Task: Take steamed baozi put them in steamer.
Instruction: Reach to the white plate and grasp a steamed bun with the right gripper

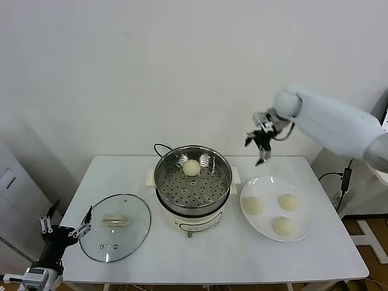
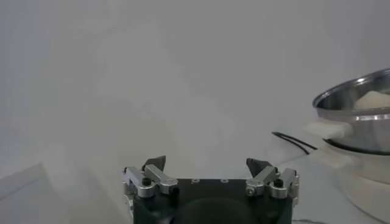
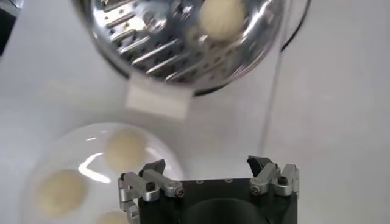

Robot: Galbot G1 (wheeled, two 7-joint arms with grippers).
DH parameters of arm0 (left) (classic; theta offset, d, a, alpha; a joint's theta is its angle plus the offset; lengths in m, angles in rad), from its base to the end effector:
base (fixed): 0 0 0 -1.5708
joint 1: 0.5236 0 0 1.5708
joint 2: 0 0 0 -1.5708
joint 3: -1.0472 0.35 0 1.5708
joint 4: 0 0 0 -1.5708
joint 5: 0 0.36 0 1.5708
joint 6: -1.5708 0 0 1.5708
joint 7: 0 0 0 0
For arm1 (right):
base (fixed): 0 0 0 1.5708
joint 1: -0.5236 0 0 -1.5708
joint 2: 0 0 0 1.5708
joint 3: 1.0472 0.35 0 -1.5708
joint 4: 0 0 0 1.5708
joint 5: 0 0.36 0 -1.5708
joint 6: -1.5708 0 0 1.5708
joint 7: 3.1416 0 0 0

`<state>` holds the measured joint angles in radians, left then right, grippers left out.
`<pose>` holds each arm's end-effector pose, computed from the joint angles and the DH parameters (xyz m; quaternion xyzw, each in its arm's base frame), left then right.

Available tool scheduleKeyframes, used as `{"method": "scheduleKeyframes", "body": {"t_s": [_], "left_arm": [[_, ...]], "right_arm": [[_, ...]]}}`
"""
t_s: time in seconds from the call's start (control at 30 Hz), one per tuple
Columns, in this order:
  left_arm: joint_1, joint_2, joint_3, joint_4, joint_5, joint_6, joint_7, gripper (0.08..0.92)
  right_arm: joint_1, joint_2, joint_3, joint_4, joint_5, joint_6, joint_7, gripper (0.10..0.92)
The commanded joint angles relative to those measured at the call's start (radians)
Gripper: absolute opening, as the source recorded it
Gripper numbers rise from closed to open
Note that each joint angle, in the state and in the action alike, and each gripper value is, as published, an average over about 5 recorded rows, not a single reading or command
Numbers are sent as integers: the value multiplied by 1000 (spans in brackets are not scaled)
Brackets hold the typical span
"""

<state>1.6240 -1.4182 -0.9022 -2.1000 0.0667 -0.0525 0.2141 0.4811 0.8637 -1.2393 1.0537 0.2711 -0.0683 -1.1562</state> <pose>0.1609 0.1391 -0.2822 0.0102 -0.9801 -0.1981 0.0086 0.5979 -0.1095 -0.0852 0.5521 -0.5294 0.5415 0.3489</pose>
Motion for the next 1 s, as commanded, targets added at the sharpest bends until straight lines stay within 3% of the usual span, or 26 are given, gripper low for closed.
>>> {"method": "scheduleKeyframes", "body": {"t_s": [0.03,0.9,1.0], "left_arm": [[7,-5,2,0,13,-2,-1,823],[29,-11,-20,-4,18,-5,-2,823],[33,-10,-24,-3,18,-6,-2,823]], "right_arm": [[-157,-145,16,156,5,-104,65,823],[-367,-8,192,-36,-158,-43,130,821],[-370,3,198,-49,-155,-42,132,787]]}}
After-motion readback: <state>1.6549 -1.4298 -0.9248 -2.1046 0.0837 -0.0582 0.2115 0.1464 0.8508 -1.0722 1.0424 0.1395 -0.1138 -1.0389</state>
